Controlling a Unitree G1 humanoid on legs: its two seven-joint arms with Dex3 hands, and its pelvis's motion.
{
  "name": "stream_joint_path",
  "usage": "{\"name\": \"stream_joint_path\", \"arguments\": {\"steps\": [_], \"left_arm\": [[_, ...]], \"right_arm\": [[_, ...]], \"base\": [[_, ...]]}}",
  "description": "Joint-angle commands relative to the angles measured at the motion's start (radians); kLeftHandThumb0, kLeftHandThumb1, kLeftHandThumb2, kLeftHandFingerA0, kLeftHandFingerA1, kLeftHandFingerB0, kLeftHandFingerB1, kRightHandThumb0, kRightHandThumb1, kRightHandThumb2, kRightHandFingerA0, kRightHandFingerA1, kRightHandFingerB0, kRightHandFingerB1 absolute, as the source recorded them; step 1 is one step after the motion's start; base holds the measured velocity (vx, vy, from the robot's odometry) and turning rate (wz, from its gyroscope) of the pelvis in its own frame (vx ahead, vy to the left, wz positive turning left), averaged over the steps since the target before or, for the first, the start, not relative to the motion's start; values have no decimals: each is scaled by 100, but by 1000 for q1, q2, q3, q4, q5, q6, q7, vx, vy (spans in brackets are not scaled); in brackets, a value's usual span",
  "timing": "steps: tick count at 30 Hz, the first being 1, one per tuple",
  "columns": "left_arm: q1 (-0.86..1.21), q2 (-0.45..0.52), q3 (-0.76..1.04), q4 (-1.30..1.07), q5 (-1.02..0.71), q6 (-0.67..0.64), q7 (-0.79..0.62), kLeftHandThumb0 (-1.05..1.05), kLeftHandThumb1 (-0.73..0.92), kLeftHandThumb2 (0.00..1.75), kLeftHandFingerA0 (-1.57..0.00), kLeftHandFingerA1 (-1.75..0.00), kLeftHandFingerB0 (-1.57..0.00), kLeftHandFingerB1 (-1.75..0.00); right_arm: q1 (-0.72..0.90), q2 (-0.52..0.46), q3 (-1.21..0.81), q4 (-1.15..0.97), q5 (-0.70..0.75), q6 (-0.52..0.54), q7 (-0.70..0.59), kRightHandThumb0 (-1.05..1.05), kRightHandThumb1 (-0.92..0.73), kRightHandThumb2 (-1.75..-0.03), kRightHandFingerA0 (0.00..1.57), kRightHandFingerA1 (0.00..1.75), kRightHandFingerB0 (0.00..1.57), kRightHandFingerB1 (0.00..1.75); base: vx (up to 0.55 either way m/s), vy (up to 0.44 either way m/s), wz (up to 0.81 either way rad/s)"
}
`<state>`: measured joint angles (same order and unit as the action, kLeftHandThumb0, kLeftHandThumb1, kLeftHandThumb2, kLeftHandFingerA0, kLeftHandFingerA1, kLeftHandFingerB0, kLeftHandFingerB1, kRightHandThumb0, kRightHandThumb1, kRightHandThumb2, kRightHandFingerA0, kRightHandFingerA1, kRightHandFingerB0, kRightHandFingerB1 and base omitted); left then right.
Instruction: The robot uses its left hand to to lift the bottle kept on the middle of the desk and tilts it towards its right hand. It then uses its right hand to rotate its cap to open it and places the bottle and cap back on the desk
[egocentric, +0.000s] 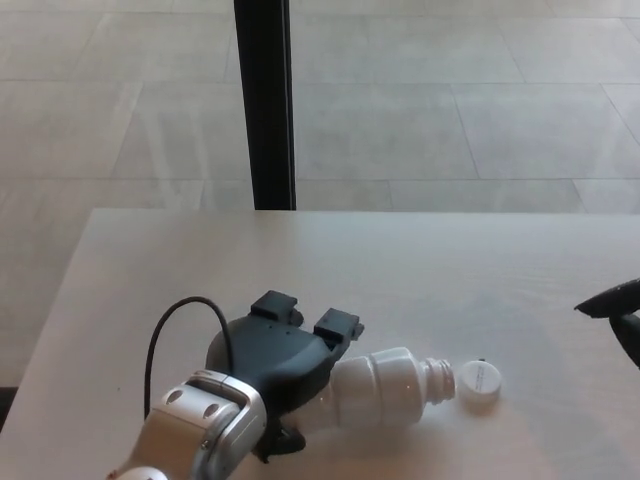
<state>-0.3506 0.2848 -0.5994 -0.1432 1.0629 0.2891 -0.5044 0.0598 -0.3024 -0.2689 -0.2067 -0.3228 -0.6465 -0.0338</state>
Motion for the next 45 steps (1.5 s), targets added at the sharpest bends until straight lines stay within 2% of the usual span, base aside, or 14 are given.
{"name": "stream_joint_path", "arguments": {"steps": [1, 2, 13, 17, 22, 24, 26, 32, 36, 37, 41, 42, 44, 45], "left_arm": [[17, 80, 13, -24, 235, 103, -57, -62, 47, 87, -57, -72, -50, -62], [24, 83, 15, -27, 238, 105, -48, -56, 59, 58, -53, -69, -54, -51], [170, 64, 29, -53, 262, 121, 59, -67, 48, 90, -42, -76, -56, -66], [187, 38, 56, -62, 247, 119, 69, -63, 58, 60, -39, -82, -55, -55], [239, 6, 133, -95, 186, 120, 92, -67, 49, 79, -20, -65, -33, -53], [319, 55, 286, -180, 77, 121, 67, -76, 50, 88, 0, -37, -2, -31], [397, 129, 439, -182, -15, 63, 127, -94, 61, 95, 0, -29, 0, -9], [479, 85, 778, -143, -261, 22, 203, -87, 56, 85, 0, -24, 0, 0], [536, 117, 989, -56, -338, -26, 266, -89, 59, 89, 0, -28, 0, 0], [559, 137, 1085, 2, -379, -28, 258, -104, 64, 90, 0, -37, 0, -7], [632, 172, 1274, 207, -456, -114, 367, -94, 54, 85, 0, -59, 0, -46], [660, 165, 1346, 272, -495, -134, 401, -86, 79, 52, 0, -23, 0, -3], [681, 146, 1415, 333, -529, -143, 444, -85, 83, 52, 0, -26, 0, 0], [678, 141, 1441, 366, -552, -162, 461, -90, 55, 88, 0, -61, 0, -48]], "right_arm": [[36, 24, -86, -20, 160, 26, -38, -33, -74, -68, 87, 154, 72, 62], [33, 25, -88, -19, 167, 24, -40, -34, -71, -66, 81, 152, 66, 57], [38, 52, -108, -45, 220, 45, -12, -38, -71, -65, 73, 158, 59, 55], [44, 57, -109, -54, 221, 52, -9, -39, -71, -65, 74, 158, 59, 55], [56, 63, -129, -42, 204, 13, -23, -46, -72, -65, 73, 141, 48, 52], [105, 9, -200, -36, 203, 102, 4, -64, -77, -63, 47, 110, 19, 41], [163, -55, -277, 9, 223, 212, 47, -73, -78, -63, 14, 87, 4, 31], [229, -131, -412, 125, 138, 304, 1, -79, -61, -100, 3, 68, 3, 34], [255, -182, -496, 284, 175, 315, -28, -77, -73, -67, 0, 88, 5, 29], [276, -216, -543, 388, 196, 324, -41, -78, -62, -102, 3, 62, 0, 31], [309, -260, -630, 614, 277, 375, -65, -94, -69, -102, 0, 33, 0, 15], [320, -276, -647, 714, 271, 404, -109, -89, -65, -103, 0, 39, 6, 26], [311, -284, -674, 845, 335, 397, -110, -89, -66, -103, 0, 36, 0, 21], [311, -286, -674, 882, 338, 380, -115, -80, -80, -70, 0, 3, 0, 22]], "base": [[0, 0, 0], [0, 0, 0], [0, 0, 0], [0, 0, 0], [0, 0, 0], [0, 0, 0], [0, 0, 0], [0, 0, 0], [0, 0, 0], [0, 0, 0], [0, 0, 0], [0, 0, 0], [0, 0, 0], [0, 0, 0]]}}
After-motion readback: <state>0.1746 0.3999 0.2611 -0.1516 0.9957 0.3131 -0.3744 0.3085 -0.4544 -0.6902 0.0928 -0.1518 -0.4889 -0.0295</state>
